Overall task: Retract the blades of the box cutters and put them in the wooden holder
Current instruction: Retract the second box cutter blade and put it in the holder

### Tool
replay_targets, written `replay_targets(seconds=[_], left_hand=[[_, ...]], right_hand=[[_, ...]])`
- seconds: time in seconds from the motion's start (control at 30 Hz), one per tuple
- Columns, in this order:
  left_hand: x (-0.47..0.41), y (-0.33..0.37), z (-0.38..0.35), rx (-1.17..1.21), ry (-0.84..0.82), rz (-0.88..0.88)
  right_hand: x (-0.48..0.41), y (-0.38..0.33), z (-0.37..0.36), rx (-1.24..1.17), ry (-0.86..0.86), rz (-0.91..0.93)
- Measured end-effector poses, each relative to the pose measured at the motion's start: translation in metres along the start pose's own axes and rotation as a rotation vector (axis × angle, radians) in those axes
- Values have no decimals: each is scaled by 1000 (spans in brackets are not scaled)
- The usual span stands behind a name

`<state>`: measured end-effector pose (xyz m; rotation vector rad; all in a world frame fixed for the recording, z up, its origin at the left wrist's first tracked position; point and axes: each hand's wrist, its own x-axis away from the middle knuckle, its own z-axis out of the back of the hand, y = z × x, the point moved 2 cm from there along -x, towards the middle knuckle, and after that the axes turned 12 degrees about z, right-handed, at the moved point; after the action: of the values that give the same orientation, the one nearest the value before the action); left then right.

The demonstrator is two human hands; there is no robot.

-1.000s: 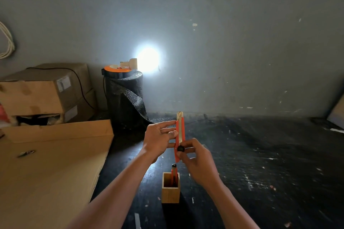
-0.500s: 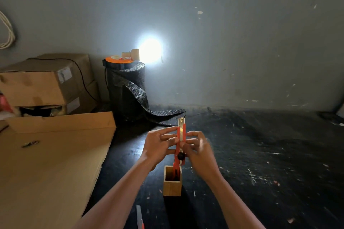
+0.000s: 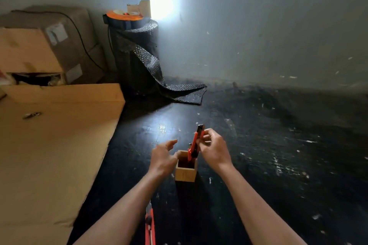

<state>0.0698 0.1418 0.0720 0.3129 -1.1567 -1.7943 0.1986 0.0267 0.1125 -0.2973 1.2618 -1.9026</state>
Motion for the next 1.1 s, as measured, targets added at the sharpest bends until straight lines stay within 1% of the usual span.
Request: replay_targets(seconds=[0.1,0.23,0.43,0.57,0.7,0.8,0.93,1.1], left_hand=[[-8,-17,-17,-104,-40,63],[-13,-33,-34,-155,-82,98],[-15,-49,-47,-120,-67,105],[-17,-51,-47,-80,-42,110],[-18,-54,-47,-43,-64,111],[-18,-56,-47,-27,-63,112],[-16,-58,-44,-19,-74,111],[-6,-57,-34,-8,-50,102]], right_hand=[[-6,19,-11,48,-48,-34],[-6,42,-28,119,-94,-70],[-2,65,-52,190,-172,-105],[-2,69,-65,194,-198,-118],[-1,69,-75,176,-188,-124],[0,68,-76,172,-150,-127],[1,60,-70,205,-107,-82],[4,39,-58,266,-55,5]])
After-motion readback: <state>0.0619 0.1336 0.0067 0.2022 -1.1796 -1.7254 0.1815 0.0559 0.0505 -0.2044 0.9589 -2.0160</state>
